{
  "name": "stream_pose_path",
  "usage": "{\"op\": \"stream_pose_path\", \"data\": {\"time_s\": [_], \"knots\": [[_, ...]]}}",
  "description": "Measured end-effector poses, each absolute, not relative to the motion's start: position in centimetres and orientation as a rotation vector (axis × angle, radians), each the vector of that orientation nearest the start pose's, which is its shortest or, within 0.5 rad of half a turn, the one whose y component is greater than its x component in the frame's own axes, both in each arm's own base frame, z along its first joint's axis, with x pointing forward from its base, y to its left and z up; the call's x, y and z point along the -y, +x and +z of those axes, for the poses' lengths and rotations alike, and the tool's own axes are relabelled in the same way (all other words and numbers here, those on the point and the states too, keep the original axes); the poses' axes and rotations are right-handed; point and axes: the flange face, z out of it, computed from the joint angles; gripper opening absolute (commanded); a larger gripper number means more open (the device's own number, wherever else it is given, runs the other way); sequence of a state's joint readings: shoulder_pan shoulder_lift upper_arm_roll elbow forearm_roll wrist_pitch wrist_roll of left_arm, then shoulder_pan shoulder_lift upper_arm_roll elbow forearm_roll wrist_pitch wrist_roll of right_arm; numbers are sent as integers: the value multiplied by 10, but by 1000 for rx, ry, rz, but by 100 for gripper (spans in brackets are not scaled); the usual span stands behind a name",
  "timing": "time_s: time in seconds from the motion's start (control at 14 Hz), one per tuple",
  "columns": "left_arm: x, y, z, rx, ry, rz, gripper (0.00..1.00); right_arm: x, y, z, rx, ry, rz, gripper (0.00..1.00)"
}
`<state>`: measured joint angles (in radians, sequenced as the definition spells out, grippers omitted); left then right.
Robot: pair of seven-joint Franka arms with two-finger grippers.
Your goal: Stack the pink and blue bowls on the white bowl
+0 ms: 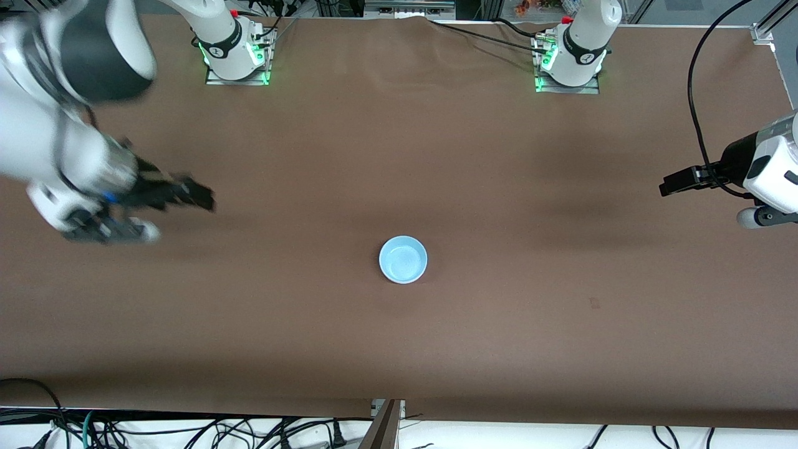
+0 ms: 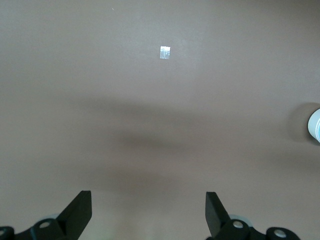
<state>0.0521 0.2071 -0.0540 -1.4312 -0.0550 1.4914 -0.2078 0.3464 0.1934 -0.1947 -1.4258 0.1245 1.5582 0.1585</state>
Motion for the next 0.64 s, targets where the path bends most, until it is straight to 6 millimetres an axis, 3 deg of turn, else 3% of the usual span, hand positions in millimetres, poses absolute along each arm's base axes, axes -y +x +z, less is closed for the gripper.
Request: {"op": "stream_pose_path", "data": {"time_s": [0.14, 0.29, 0.64], "knots": [[4, 606, 564, 327, -3166, 243, 100, -98, 558, 605, 2, -3074, 82, 100], [4, 606, 565, 327, -3167, 238, 100, -89, 542, 606, 36, -3070, 79, 100], [4, 606, 568, 327, -3168, 229, 100, -93, 560, 569, 54, -3082, 94, 100]]}}
